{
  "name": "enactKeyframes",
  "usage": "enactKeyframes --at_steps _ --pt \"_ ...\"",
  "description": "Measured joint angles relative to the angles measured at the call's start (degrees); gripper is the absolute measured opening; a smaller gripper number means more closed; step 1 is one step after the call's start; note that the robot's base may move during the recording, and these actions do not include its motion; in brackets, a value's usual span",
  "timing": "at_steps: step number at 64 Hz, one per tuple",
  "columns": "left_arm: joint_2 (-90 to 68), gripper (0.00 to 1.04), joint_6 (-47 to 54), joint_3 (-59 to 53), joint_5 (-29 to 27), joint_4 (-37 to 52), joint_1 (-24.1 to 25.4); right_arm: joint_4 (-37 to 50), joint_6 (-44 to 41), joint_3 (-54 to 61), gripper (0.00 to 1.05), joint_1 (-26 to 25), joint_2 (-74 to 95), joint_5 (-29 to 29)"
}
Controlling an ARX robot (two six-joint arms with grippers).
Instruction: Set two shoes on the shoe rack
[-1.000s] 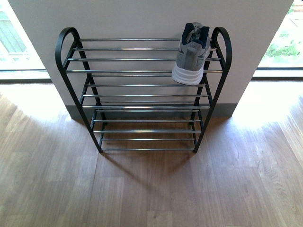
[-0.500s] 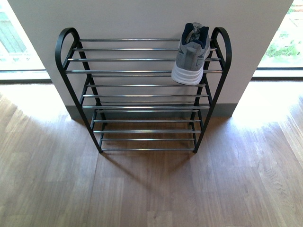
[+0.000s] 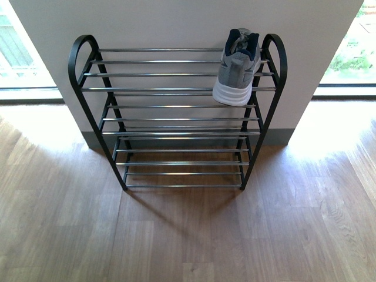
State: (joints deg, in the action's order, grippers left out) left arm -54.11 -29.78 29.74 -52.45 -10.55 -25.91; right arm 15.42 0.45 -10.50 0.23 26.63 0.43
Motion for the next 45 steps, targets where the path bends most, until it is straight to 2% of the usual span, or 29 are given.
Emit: enactKeyframes --at_steps 8,45 --pt "0.0 0.02 0.0 0.0 -0.1 0.0 0.0 0.0 -0.1 2.1 0.02 0.0 -2.4 -0.5" --pt "0.0 0.02 0.0 0.0 0.0 0.0 0.0 -4.2 -0.3 7.9 0.02 -0.1 -12.6 -0.4"
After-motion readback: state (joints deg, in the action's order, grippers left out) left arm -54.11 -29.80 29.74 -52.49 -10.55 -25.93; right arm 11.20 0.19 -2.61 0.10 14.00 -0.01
